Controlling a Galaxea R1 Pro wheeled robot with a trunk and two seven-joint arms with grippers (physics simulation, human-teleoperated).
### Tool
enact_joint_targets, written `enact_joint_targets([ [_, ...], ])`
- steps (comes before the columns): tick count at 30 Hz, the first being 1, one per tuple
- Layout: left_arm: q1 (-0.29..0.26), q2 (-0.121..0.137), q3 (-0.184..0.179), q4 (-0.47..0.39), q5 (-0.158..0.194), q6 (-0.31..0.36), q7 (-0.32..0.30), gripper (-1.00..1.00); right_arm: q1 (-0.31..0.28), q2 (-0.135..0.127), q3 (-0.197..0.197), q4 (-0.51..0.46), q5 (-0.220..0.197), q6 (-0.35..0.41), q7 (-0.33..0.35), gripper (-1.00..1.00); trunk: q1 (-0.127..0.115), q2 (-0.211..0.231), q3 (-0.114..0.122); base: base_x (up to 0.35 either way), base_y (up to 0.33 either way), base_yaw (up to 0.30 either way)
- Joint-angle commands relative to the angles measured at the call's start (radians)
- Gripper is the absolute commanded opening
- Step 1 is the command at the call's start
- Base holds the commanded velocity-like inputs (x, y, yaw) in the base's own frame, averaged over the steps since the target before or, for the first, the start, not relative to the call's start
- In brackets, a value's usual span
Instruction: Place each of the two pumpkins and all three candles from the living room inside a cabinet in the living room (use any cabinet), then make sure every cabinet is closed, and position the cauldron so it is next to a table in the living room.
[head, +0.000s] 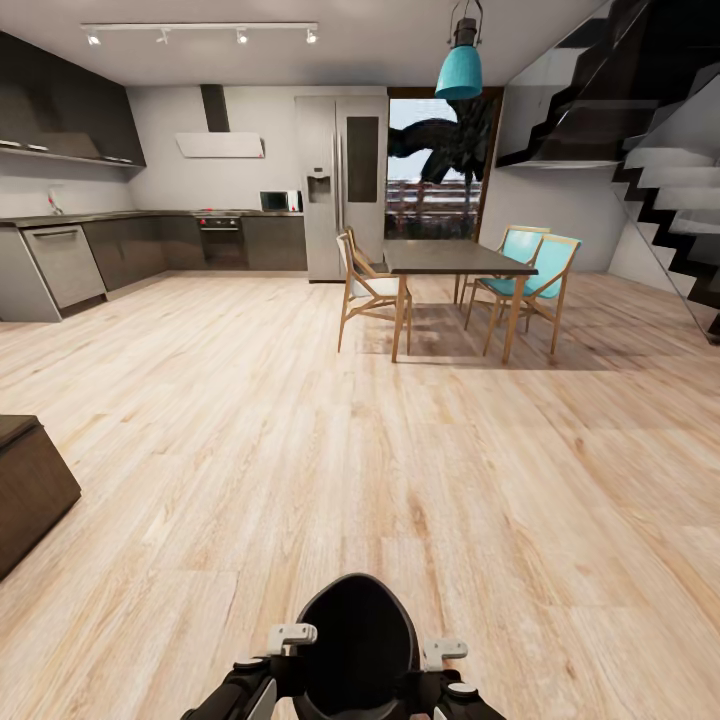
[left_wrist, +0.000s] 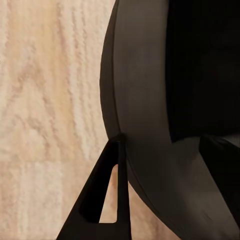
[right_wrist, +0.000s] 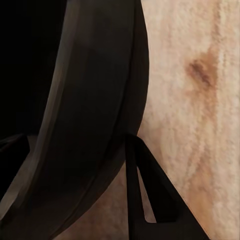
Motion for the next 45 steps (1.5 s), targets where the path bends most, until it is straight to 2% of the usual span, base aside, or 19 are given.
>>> enact_joint_targets([
  [1,0.000,0.001,-0.008,-0.002,0.008,0.005,0.009,-1.00,0.000,0.000,0.010,-0.002,-0.007,0.006,-0.006,-1.00,0.000,0.000,-0.001,0.000,0.000,0.000],
  [16,0.000,0.001,-0.007,-0.002,0.009,-0.012,0.009,-1.00,0.000,0.000,0.010,-0.002,-0.008,0.006,-0.006,-1.00,0.000,0.000,-0.001,0.000,0.000,0.000],
  [17,0.001,0.001,-0.005,-0.002,0.008,-0.048,0.009,-1.00,0.000,0.000,0.010,-0.003,-0.008,0.006,-0.006,-1.00,0.000,0.000,-0.001,0.000,0.000,0.000],
  [26,0.001,0.001,-0.005,-0.002,0.008,-0.050,0.009,-1.00,0.000,0.000,0.009,-0.007,-0.008,0.004,-0.005,-1.00,0.000,0.000,-0.001,0.000,0.000,0.000],
  [35,0.002,0.002,-0.005,-0.002,0.008,-0.050,0.009,-1.00,0.000,0.000,0.009,-0.009,-0.008,0.004,-0.003,-1.00,-0.004,0.002,0.034,0.000,0.000,0.000],
  [42,0.001,0.003,-0.005,-0.002,0.008,-0.050,0.009,-1.00,0.000,0.000,0.009,-0.009,-0.008,0.003,-0.001,-1.00,-0.004,0.002,0.034,0.000,0.000,0.000],
  [45,0.002,0.003,-0.005,-0.002,0.008,-0.050,0.009,-1.00,0.000,0.000,0.009,-0.009,-0.008,0.003,-0.001,-1.00,-0.006,0.002,0.045,0.000,0.000,0.000],
])
